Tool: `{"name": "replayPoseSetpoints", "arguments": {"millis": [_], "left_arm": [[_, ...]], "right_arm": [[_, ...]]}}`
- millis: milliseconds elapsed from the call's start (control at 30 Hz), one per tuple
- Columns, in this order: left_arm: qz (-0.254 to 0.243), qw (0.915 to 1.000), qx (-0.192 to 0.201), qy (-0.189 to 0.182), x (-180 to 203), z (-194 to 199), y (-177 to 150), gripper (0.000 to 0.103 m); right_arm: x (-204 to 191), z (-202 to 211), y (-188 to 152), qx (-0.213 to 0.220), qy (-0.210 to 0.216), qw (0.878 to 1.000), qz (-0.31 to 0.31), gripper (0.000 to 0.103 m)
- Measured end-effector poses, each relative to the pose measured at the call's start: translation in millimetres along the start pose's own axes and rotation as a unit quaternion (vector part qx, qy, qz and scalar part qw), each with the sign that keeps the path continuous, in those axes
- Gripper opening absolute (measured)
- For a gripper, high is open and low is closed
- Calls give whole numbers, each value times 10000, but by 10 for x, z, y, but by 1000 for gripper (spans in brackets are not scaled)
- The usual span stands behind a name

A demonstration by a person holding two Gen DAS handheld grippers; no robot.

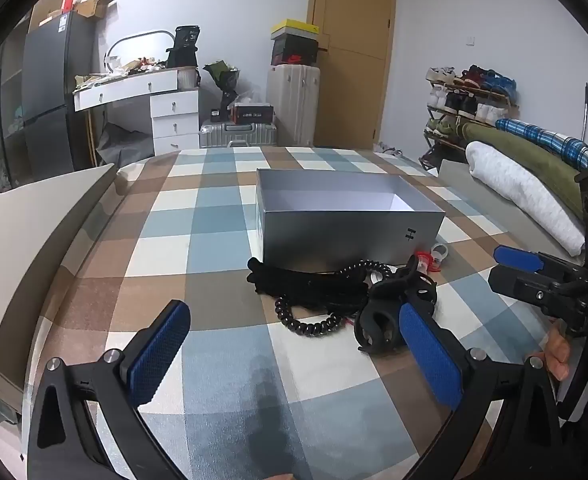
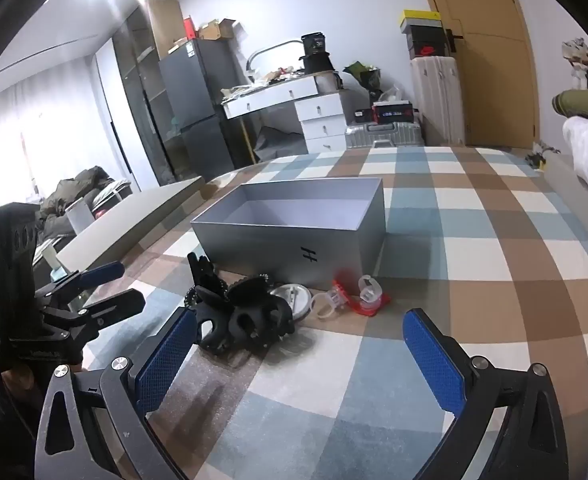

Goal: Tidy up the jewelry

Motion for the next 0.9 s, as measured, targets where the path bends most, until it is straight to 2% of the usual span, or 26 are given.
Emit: {"name": "replayPoseSetpoints", "arguments": {"millis": [133, 167, 667, 733, 900], "left_arm": [[111, 9999, 13, -89, -84, -19, 34, 102], [-110, 9999, 41, 60, -13, 4, -32, 102], [-34, 10000, 23, 58, -18, -8, -26, 102], [-34, 10000, 20, 62, -20, -10, -29, 102], [-58, 10000, 18, 67, -13, -10, -40, 102]], "right_arm": [[12, -1, 0, 37, 15, 10000, -36, 103], [13, -3, -1, 35, 10, 10000, -30, 103], [-45, 35, -35, 50, -43, 10000, -17, 103], [111, -76, -8, -15, 22, 9999, -133, 103], [106, -70, -11, -15, 18, 9999, -138, 103]]}}
Point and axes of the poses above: each gripper's, at about its wrist camera, not at the fingertips, and z roughly against the way its jaws point, x to its right, y to its top, the point moved 2 cm from there along -z, roughly the way its jaws point, and after that the axes turned 10 degrees about -y, right-handed, at the moved point
